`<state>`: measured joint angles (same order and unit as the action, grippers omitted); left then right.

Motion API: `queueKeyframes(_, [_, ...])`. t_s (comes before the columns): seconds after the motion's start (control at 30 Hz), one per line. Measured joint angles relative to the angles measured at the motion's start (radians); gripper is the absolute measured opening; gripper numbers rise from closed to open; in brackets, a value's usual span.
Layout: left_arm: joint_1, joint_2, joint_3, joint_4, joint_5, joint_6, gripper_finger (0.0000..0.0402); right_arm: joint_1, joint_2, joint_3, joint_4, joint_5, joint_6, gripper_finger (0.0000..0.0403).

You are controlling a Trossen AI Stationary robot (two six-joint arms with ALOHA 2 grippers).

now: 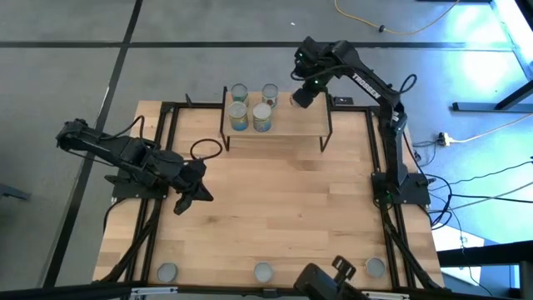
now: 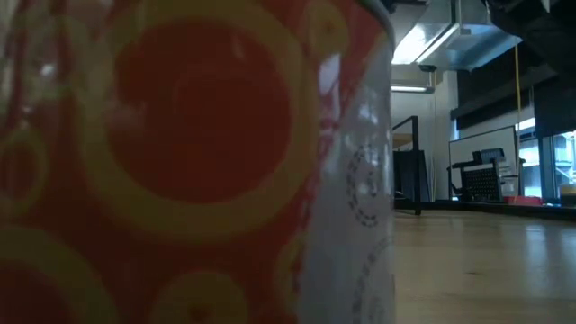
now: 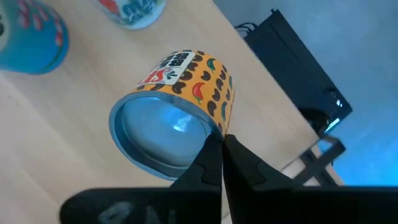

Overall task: Pick and place cans onto a shelf
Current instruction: Put the canned black beans on the shelf

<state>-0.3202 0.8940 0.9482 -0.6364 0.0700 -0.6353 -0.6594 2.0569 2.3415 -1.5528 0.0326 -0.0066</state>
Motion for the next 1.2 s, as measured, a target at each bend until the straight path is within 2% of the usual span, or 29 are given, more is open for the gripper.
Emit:
queueKeyframes(0.47, [0.000, 0.000, 0.000, 0.000, 0.000, -0.008, 0.0000, 0.000, 0.069, -0.001, 0.027, -0.007, -0.055, 0.0002])
queueKeyframes(0.7, [0.000, 0.000, 0.000, 0.000, 0.000, -0.009, 0.0000, 0.000, 0.069, -0.001, 0.034, 0.011, -0.055, 0.0034])
queueKeyframes(1.2, [0.000, 0.000, 0.000, 0.000, 0.005, -0.009, 0.0000, 0.004, 0.067, -0.001, 0.062, 0.010, -0.080, 0.0041])
